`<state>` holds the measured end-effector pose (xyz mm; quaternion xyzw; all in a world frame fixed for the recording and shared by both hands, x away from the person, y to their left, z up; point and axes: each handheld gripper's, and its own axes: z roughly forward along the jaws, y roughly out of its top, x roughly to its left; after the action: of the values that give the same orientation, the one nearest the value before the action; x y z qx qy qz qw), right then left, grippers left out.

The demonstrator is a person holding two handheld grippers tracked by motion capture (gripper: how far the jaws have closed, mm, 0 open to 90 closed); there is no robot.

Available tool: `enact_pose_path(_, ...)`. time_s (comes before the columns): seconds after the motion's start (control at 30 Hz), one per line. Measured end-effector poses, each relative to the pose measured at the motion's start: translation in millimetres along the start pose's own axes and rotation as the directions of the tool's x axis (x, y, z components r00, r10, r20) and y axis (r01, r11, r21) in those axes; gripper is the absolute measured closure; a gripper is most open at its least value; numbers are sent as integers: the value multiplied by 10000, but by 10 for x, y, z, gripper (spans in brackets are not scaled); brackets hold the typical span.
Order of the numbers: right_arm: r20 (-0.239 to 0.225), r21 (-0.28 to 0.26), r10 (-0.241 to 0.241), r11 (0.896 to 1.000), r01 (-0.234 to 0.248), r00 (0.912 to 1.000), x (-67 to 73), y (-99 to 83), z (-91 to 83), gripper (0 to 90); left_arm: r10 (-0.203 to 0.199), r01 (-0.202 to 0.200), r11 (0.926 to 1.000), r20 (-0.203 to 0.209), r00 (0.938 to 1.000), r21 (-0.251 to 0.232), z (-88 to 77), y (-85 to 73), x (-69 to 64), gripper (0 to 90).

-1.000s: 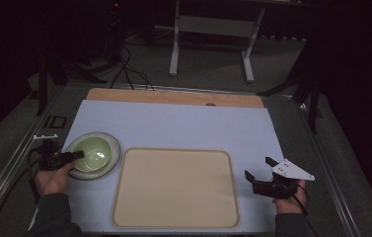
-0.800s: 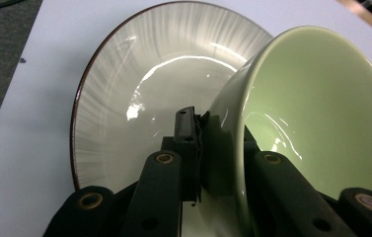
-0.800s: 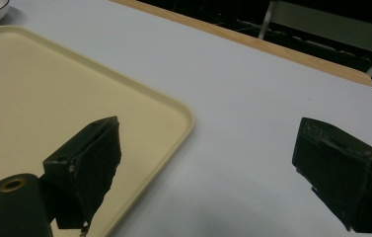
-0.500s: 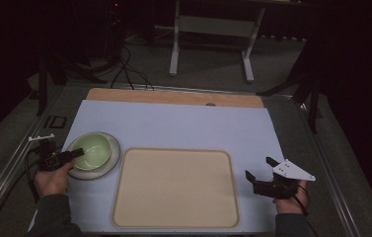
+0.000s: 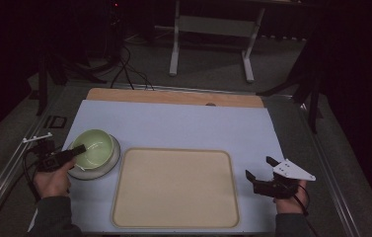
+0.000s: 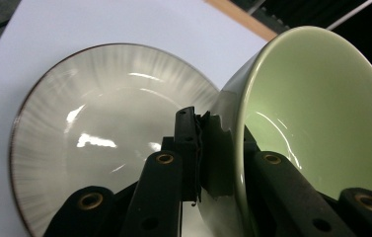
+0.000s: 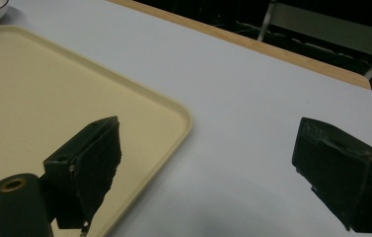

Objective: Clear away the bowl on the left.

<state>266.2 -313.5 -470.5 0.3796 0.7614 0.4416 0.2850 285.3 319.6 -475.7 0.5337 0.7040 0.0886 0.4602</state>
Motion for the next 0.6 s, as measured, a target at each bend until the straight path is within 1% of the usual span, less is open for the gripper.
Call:
enact_pose_path(0.03,7,-13,9,10000,-9,10000,-1,1,1,110,41,-41,10000,33,10000,-37,-6,-1,-23,812)
enact_pose_path(0.1,3,-19,7,10000,-7,10000,-2,2,2,110,41,-41,10000,33,10000,-37,-6,-1,-23,812)
enact_pose_path(0.13,-9,-10,6,10000,-6,10000,-1,3,3,110,113,-112,9999,161,9998,-64,-15,-5,-81,812)
enact_pose_path(0.23,-4,-11,-17,10000,17,10000,0,3,-1,110,273,-271,9996,227,9994,-82,-16,-5,-139,812)
enact_pose_path(0.3,-4,-19,-23,10000,23,10000,0,3,-2,110,273,-271,9996,227,9994,-82,-16,-5,-139,812)
enact_pose_path(0.37,-4,-39,-48,10000,48,10000,-1,4,-5,110,522,-519,9986,367,9980,-103,-15,-12,-247,812)
enact_pose_path(0.43,-15,-33,-48,10000,48,10000,1,4,-4,110,626,-622,9980,446,9970,-104,-10,-16,-296,812)
enact_pose_path(0.5,-19,-27,-57,10000,57,10000,2,4,-4,110,626,-622,9980,446,9970,-104,-10,-16,-296,812)
enact_pose_path(0.53,-25,-21,-71,10000,71,10000,2,5,-2,110,782,-779,9969,554,9954,-71,3,-23,-358,812)
enact_pose_path(0.6,-28,-28,-74,10000,74,10000,3,6,-3,110,859,-859,9963,592,9945,-37,11,-30,-395,812)
